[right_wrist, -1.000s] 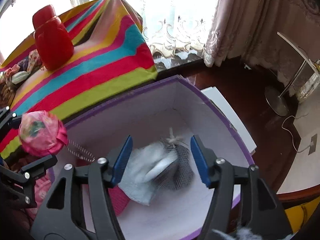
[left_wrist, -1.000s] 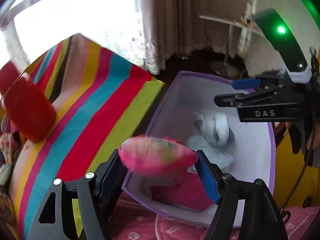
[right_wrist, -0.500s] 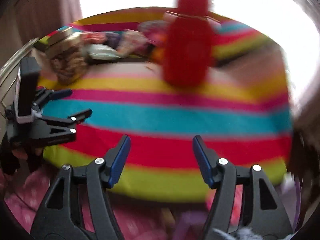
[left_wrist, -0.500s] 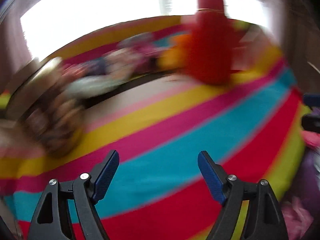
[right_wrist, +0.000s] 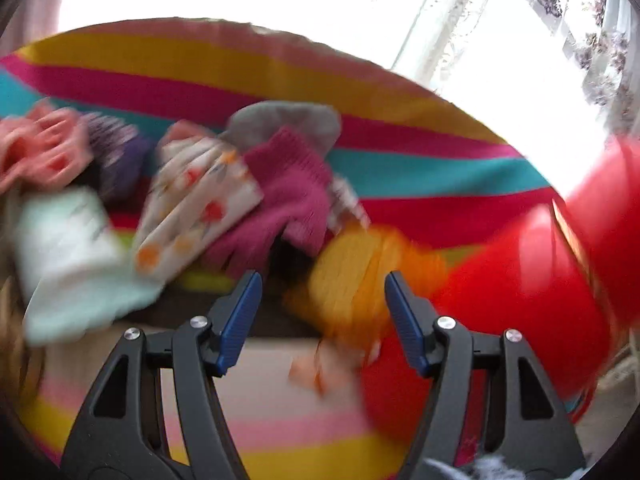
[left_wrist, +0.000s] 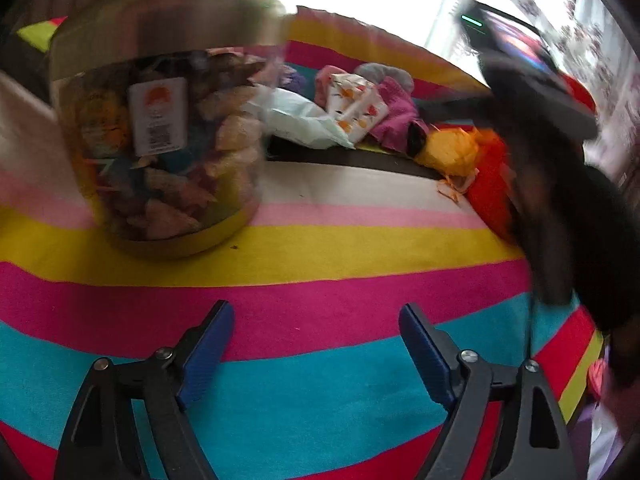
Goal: Organize soft objects
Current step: 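Move the right tool back over the table toward the orange mesh bag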
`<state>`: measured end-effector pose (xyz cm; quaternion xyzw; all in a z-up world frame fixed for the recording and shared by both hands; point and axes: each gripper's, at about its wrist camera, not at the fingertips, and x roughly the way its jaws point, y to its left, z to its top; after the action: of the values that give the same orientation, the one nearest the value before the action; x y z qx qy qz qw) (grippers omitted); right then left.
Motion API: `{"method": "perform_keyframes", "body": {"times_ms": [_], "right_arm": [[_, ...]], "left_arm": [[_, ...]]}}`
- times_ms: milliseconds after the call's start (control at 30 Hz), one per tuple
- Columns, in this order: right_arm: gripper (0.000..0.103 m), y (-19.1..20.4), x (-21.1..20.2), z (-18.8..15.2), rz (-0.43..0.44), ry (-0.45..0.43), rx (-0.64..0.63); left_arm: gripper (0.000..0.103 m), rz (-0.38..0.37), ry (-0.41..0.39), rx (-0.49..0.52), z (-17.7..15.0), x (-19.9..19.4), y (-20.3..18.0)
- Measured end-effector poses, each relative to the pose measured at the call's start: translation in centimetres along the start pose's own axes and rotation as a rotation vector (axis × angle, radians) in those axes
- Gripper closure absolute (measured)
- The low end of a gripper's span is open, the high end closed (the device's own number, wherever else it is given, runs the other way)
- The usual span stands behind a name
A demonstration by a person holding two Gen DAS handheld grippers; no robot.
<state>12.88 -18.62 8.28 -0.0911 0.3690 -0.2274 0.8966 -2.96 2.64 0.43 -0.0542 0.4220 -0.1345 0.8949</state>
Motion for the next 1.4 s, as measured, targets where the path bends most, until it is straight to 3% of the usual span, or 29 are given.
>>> {"method": "perform_keyframes", "body": {"times_ms": [233, 333, 433, 567, 667, 733, 833, 900, 967, 1000, 1100, 1200, 1400], "right_arm": [[0.031, -0.7, 6.4, 5.5, -0.056, 0.157, 0.117], [0.028, -1.4, 9.9, 5.4, -0.052, 0.295, 0.148], [0.028, -0.8, 10.2, 4.6, -0.005, 0.34, 0.142], [0.026, -0.2, 8.7, 2.3, 0.219, 0.387, 0.259], [0.026, 0.0, 6.8, -0.7, 0.341, 0.384, 0.345], [0.024, 1.0, 5.1, -3.1, 0.417, 0.372, 0.317], [0.024, 1.7, 1.5, -5.6, 0.488, 0.275, 0.219], [0.024, 0.6, -1.7, -7.7, 0.441, 0.154, 0.17], [0.024, -2.0, -4.3, -10.5, 0.374, 0.047, 0.22], [0.024, -3.7, -5.5, -12.8, 0.343, 0.039, 0.289], [0.024, -8.3, -6.6, -18.6, 0.306, 0.124, 0.465], [0.024, -12.9, -6.6, -22.0, 0.241, 0.187, 0.561], [0.025, -18.5, -8.7, -26.3, 0.047, 0.464, 0.617]], "left_arm": [[0.013, -0.041, -0.008, -0.021, 0.0, -0.3, 0.5], [0.013, -0.045, -0.009, -0.022, 0.0, -0.3, 0.5], [0.013, -0.043, -0.01, -0.023, -0.2, -0.5, 0.5], [0.013, -0.042, -0.009, -0.021, -0.4, -0.8, 0.5], [0.013, -0.036, -0.007, -0.017, -0.4, -0.7, 0.3], [0.013, -0.033, -0.005, -0.015, -0.4, -0.6, 0.2], [0.013, -0.027, -0.001, -0.008, -0.2, -0.2, 0.0], [0.013, -0.025, -0.001, -0.007, -0.1, -0.1, -0.1], [0.013, -0.024, -0.001, -0.006, -0.1, 0.0, -0.1], [0.012, -0.022, 0.0, -0.005, 0.0, 0.0, -0.2], [0.012, -0.021, 0.0, -0.003, 0.1, 0.2, -0.2], [0.012, -0.022, 0.0, -0.003, 0.1, 0.2, -0.2], [0.012, -0.023, 0.0, 0.001, 0.1, 0.2, -0.2]]}}
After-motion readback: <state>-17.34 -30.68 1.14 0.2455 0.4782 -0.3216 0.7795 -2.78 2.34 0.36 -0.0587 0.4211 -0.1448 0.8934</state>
